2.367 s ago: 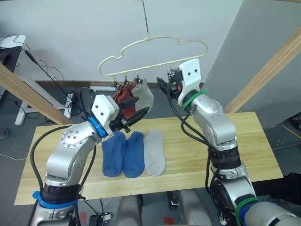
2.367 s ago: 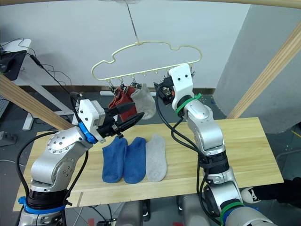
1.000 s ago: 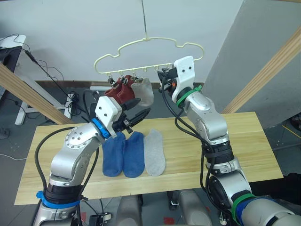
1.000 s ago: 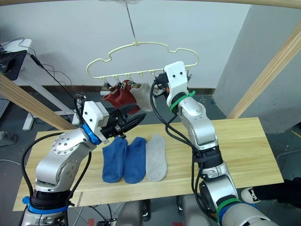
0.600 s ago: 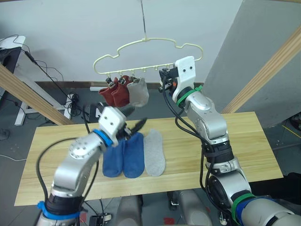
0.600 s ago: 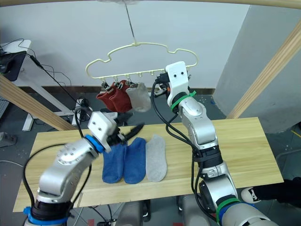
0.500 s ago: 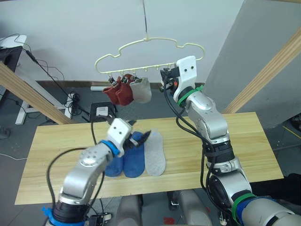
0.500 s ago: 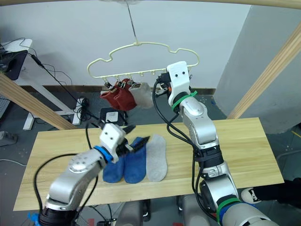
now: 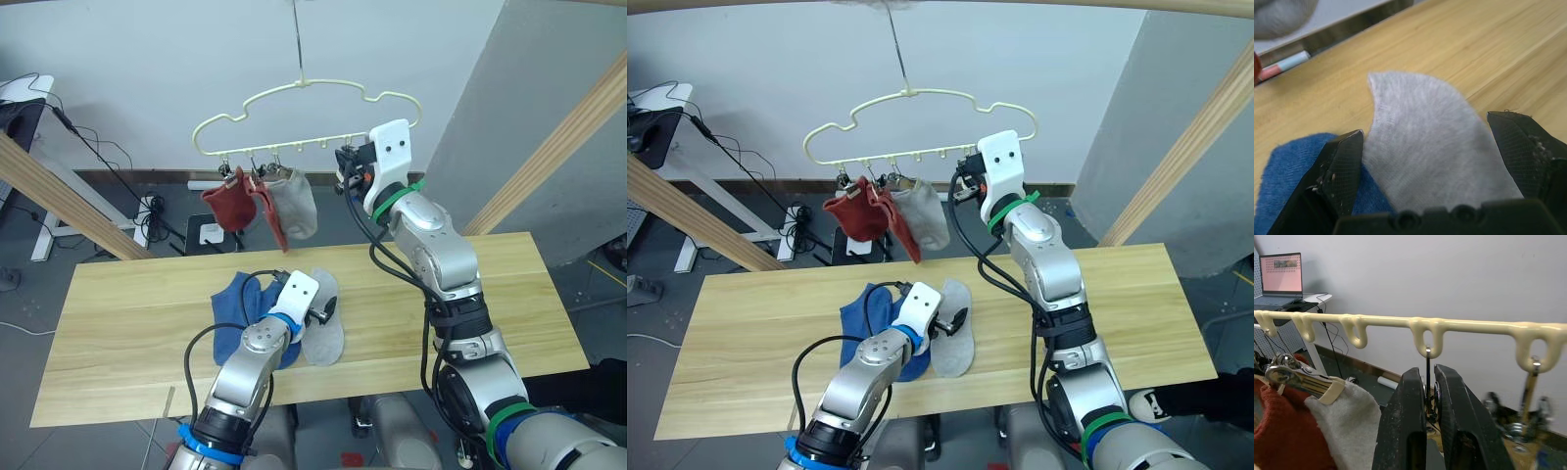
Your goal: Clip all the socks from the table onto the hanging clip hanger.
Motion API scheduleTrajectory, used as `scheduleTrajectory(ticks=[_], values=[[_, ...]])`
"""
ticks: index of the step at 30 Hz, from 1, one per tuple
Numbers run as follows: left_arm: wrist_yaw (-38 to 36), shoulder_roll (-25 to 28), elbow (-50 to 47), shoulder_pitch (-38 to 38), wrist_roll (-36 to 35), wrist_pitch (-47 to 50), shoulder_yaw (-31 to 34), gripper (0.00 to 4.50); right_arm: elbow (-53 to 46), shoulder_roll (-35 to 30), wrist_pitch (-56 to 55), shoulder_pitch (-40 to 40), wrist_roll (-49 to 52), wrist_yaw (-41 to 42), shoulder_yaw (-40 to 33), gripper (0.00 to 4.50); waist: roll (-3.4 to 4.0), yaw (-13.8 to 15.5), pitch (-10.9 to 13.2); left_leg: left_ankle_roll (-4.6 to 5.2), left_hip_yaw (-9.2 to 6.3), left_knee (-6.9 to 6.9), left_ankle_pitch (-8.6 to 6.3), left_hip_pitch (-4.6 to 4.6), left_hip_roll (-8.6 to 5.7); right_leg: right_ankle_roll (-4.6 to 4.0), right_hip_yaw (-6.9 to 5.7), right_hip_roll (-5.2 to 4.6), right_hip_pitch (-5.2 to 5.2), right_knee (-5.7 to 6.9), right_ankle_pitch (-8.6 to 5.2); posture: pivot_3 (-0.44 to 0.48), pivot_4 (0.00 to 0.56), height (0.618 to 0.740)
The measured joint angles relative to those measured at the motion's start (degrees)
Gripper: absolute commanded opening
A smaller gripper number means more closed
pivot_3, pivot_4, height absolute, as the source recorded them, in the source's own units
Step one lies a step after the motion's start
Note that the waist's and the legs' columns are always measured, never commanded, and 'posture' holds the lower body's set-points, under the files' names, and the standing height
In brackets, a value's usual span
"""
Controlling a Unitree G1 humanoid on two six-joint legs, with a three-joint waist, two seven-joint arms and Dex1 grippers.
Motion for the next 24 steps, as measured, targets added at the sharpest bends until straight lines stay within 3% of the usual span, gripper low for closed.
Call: scheduleTrajectory(ticks=[2,5,18,24], values=[[-0.5,0.1,0.8,-0.4,0.8,-0.2,-0.2,4.50,-0.3,0.0,0.3,0.1,0.0,0.0,0.0,0.04,0.00,0.0,0.0,0.00,0.01,0.00,0.00,0.00,0.00,0.00,0.00,0.00,0.00,-0.02,0.00,-0.162,0.302,0.740],[-1.2,1.1,2.1,-1.2,2.3,-0.7,-0.7,3.92,-0.5,0.1,0.5,0.1,0.0,0.0,0.0,0.04,0.00,0.0,0.0,0.00,0.00,0.00,0.00,0.01,0.00,0.00,0.00,0.00,0.00,-0.01,0.00,-0.159,0.299,0.740],[-3.8,2.8,5.0,-1.7,5.0,-5.6,-1.0,0.07,-1.5,0.4,1.2,0.9,0.1,0.0,0.0,0.04,0.00,-0.2,0.0,0.00,0.01,0.00,0.00,0.01,0.01,0.01,0.00,-0.01,0.01,-0.02,0.00,-0.168,0.297,0.740],[-4.8,3.9,4.9,-0.2,5.9,-12.3,-0.7,0.00,-2.0,0.5,1.4,1.2,0.1,0.0,0.0,0.04,0.00,-0.2,0.0,0.00,0.01,-0.02,0.00,0.00,0.02,0.01,0.00,-0.01,0.00,-0.04,0.00,-0.168,0.294,0.740]])
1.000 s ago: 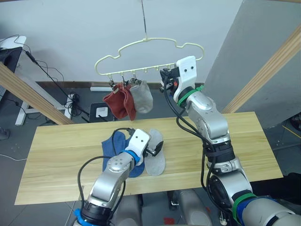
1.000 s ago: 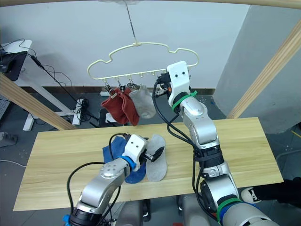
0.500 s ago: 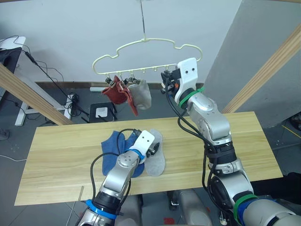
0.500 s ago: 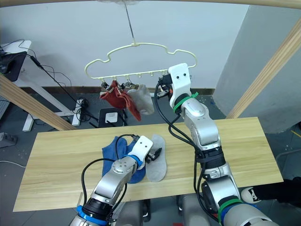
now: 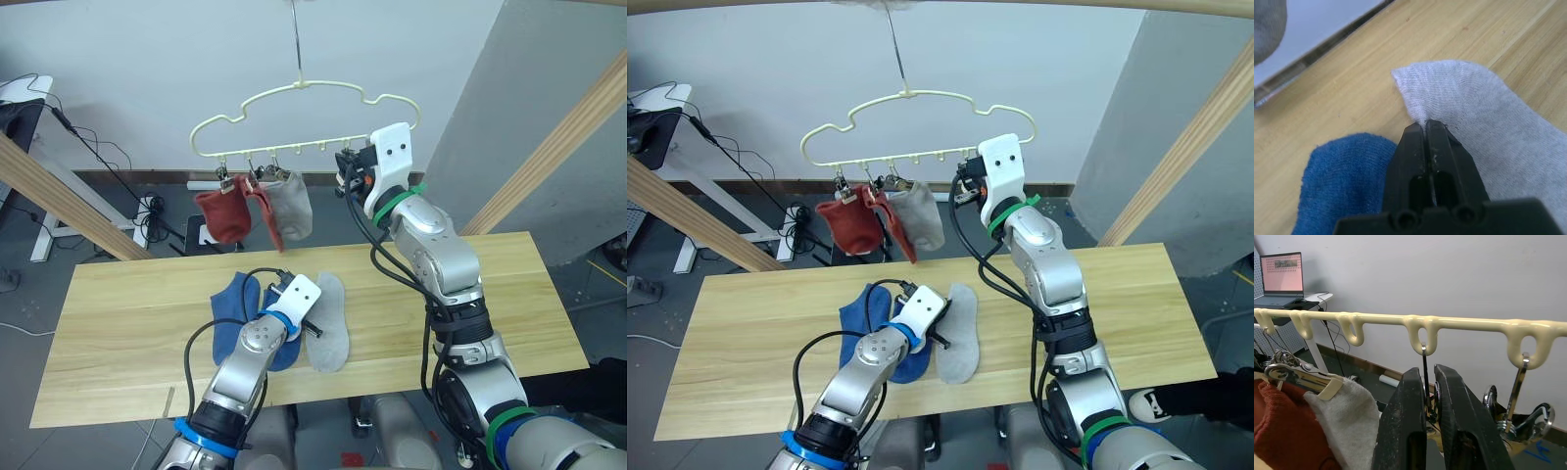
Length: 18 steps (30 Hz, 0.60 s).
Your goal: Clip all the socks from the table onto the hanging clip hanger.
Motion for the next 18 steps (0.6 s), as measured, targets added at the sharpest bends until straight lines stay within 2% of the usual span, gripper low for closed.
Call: scheduleTrajectory(ticks=[10,18], values=[[-4.0,5.5,-8.9,3.7,0.0,-13.3,2.2,0.00,-0.3,-0.1,0.0,0.1,0.0,0.0,0.0,0.04,0.00,-0.6,0.0,0.00,0.02,-0.02,0.00,-0.01,0.00,0.00,0.00,-0.03,0.00,-0.03,0.00,-0.161,0.299,0.740],[-5.1,6.9,-8.3,1.7,0.1,-23.3,4.4,0.00,-0.5,-0.1,0.1,0.2,0.0,0.0,0.0,0.04,0.00,-0.8,0.0,0.02,0.01,-0.01,-0.01,-0.01,-0.01,0.00,-0.01,-0.03,0.00,-0.03,0.00,-0.156,0.304,0.740]])
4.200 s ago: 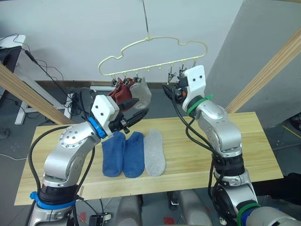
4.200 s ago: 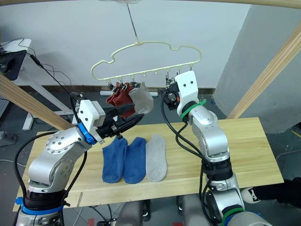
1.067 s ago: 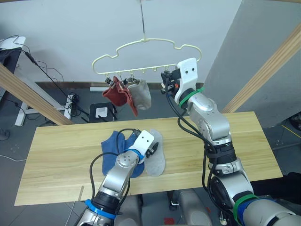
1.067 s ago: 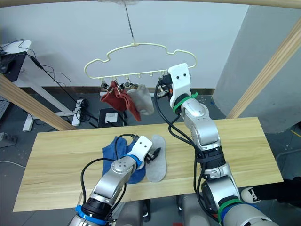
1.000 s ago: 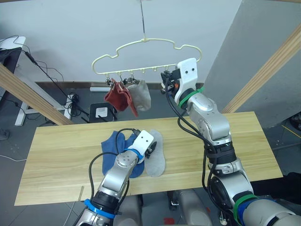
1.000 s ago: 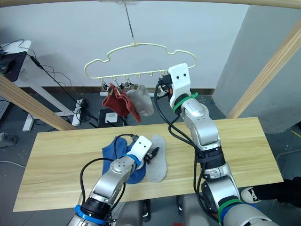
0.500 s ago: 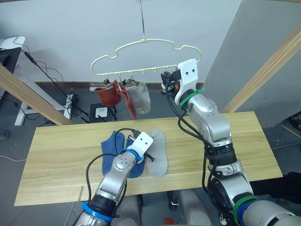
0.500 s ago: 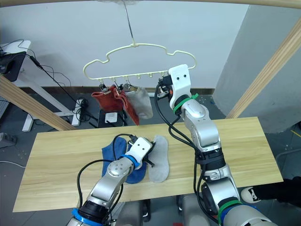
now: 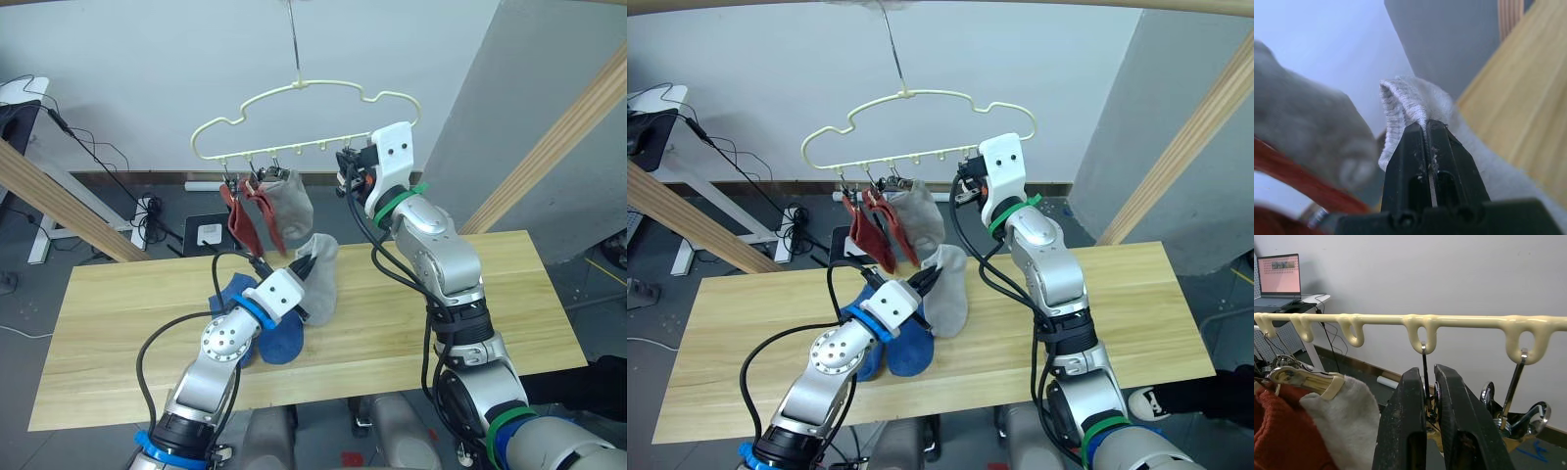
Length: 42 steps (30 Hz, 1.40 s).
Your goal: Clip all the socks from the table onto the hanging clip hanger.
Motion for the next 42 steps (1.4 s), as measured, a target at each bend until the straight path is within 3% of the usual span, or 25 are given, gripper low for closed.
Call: scheduleTrajectory(ticks=[20,42], values=[[-7.5,-4.5,15.2,-19.8,-4.4,1.3,0.5,0.00,-1.7,-0.3,2.3,0.2,2.0,0.0,0.1,0.04,0.00,-0.1,0.0,0.05,0.07,-0.01,-0.03,-0.02,-0.01,0.02,-0.01,0.00,-0.01,-0.06,0.00,-0.174,0.312,0.740],[-7.1,-5.5,18.2,-23.0,-4.2,0.3,2.2,0.00,-2.5,-1.1,3.5,0.3,2.1,0.4,1.0,0.04,0.00,-0.1,0.0,0.06,0.10,-0.02,-0.03,-0.03,-0.01,0.02,0.00,0.00,-0.01,-0.07,0.00,-0.174,0.313,0.740]])
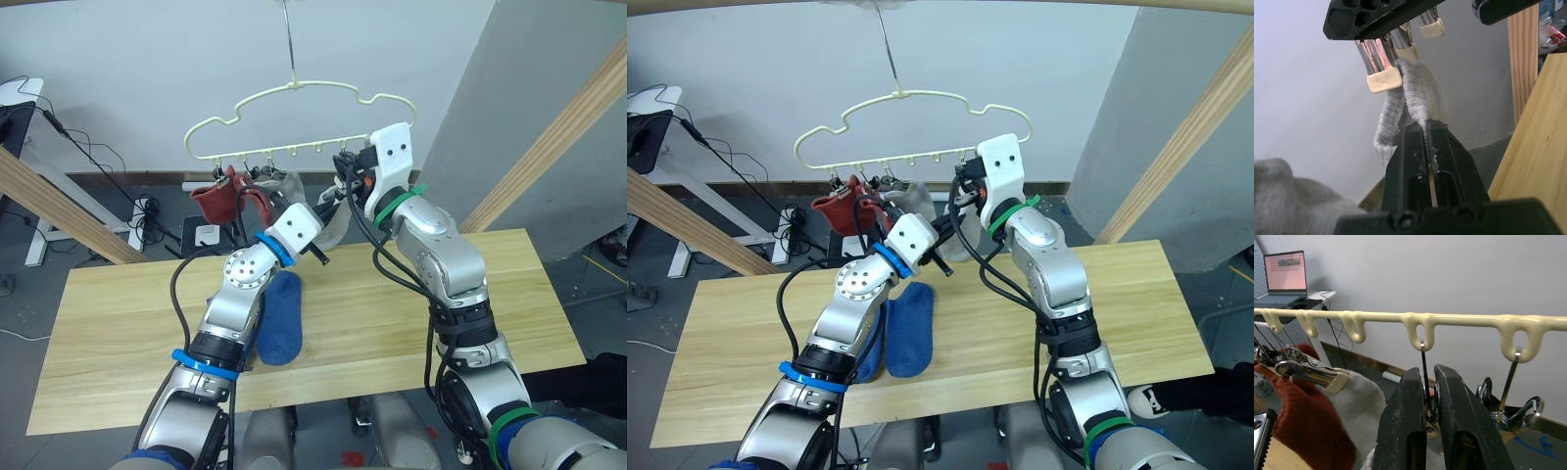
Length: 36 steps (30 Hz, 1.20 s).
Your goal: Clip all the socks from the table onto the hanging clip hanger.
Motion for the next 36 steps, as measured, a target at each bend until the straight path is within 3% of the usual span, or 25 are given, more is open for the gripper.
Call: scheduleTrajectory(ticks=[12,13,14,24,35,36], values=[[1.1,-0.2,0.3,-0.9,0.0,0.0,1.0,0.00,-0.2,-1.4,0.1,0.0,-0.6,0.8,1.3,0.04,0.00,0.0,0.0,0.00,0.04,0.00,0.00,0.00,0.00,0.00,0.00,0.00,0.00,0.00,0.00,-0.170,0.310,0.740],[1.1,-0.2,0.3,-0.9,0.0,0.0,1.1,0.00,-0.2,-1.4,0.0,0.0,-0.6,0.7,1.3,0.75,0.00,0.0,0.0,0.00,0.04,0.00,0.00,0.00,0.00,0.00,0.00,0.00,0.00,-0.01,0.00,-0.170,0.310,0.740],[1.1,-0.2,0.3,-0.9,0.0,0.0,1.1,0.00,-0.2,-1.4,0.0,0.1,-0.6,0.5,1.3,0.95,0.00,0.0,0.0,0.00,0.04,0.00,0.00,0.00,0.00,0.00,0.00,0.00,0.00,-0.01,0.00,-0.170,0.310,0.740],[1.5,-0.3,0.3,-1.0,0.3,-0.2,1.6,0.00,-0.2,-1.5,0.4,0.6,-0.1,-0.3,1.0,4.47,0.00,0.0,0.0,-0.01,0.08,-0.02,0.00,-0.01,0.01,0.00,0.01,0.00,-0.03,-0.02,0.00,-0.171,0.306,0.740],[1.4,-1.3,1.3,-1.9,-0.4,-0.3,1.9,0.00,-12.3,-5.0,7.0,5.5,5.2,3.5,0.1,4.47,-0.01,0.0,0.0,0.00,0.07,-0.01,0.00,-0.15,0.00,0.01,-0.06,0.00,-0.10,-0.06,-0.01,-0.173,0.313,0.740],[1.1,-1.4,1.3,-1.9,-0.7,-0.3,2.1,0.20,-13.6,-5.6,7.8,6.2,5.9,3.9,-0.1,4.49,-0.01,0.0,0.0,0.00,0.07,0.00,0.00,-0.18,0.00,0.01,-0.06,0.00,-0.11,-0.06,-0.01,-0.172,0.315,0.740]])
